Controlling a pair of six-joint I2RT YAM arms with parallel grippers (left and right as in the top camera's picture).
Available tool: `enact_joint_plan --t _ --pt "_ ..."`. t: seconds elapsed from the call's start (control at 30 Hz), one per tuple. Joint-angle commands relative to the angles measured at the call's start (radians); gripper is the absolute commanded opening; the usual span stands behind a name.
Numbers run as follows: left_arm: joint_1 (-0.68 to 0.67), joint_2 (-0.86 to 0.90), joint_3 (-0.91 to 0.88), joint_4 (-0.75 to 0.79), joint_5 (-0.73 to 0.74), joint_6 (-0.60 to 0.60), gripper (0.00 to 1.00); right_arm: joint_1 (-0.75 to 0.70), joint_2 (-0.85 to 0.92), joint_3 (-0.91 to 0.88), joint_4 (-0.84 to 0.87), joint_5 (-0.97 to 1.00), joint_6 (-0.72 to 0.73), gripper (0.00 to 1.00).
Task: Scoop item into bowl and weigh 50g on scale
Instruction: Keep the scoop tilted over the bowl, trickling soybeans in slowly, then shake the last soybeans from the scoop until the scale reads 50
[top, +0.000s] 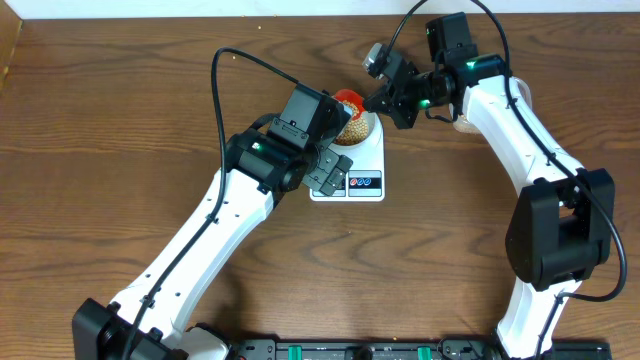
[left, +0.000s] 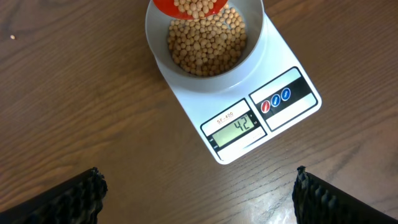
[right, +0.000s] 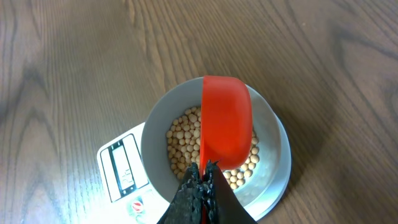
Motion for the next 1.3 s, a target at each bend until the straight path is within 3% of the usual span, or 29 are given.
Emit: enact_joint_plan --t 0.0,0.97,1.27 --pt "0.004 0.001 -0.008 -0.004 -0.005 -0.009 0.98 0.007 -0.021 0.003 0.003 -0.014 -0.029 0.01" --pt "0.004 0.001 -0.008 -0.004 -0.005 -0.009 0.98 0.007 -0.021 0.003 0.015 -0.014 -0.142 0.01" --pt "0.004 0.001 -0.008 -0.004 -0.005 -0.009 0.98 0.007 -0.021 0.003 0.017 -0.015 -0.073 0.01"
